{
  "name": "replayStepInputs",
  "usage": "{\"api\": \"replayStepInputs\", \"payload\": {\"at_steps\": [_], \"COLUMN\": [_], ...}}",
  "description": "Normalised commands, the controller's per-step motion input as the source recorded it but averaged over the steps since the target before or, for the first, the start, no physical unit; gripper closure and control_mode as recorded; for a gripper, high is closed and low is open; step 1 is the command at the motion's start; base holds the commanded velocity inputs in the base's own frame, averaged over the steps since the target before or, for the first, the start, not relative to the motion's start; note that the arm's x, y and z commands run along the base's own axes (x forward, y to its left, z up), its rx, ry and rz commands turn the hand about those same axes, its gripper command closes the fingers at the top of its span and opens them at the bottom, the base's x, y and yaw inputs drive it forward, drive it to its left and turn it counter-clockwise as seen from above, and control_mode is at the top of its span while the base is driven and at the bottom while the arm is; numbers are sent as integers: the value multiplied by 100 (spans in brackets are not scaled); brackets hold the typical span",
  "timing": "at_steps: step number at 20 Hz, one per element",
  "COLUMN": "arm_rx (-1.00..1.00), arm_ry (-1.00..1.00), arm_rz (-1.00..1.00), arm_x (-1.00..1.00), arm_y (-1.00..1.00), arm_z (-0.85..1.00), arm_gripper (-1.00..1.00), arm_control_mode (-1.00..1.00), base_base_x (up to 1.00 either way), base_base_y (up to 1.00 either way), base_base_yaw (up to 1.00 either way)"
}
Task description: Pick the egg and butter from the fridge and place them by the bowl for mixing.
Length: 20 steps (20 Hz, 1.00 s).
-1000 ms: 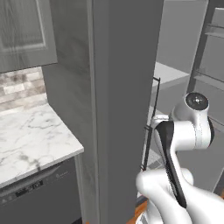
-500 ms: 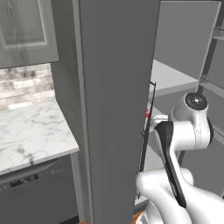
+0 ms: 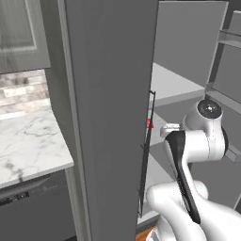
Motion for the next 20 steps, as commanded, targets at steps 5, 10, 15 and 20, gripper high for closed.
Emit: {"api": "replayStepInputs", "payload": {"at_steps": [5,10,15,20], "arm_rx": [0,0,0,0], "arm_ry": [0,0,0,0], "arm_rz": [0,0,0,0], "arm_x": [0,0,0,0], "arm_y": [0,0,0,0], "arm_z": [0,0,0,0], "arm_gripper": [-100,-100,-100,-100], "arm_control_mode": [100,100,100,100], "base_base_x": [17,28,32,38], "base_base_y": [-14,-37,-32,-34], "base_base_yaw": [1,21,24,22]}}
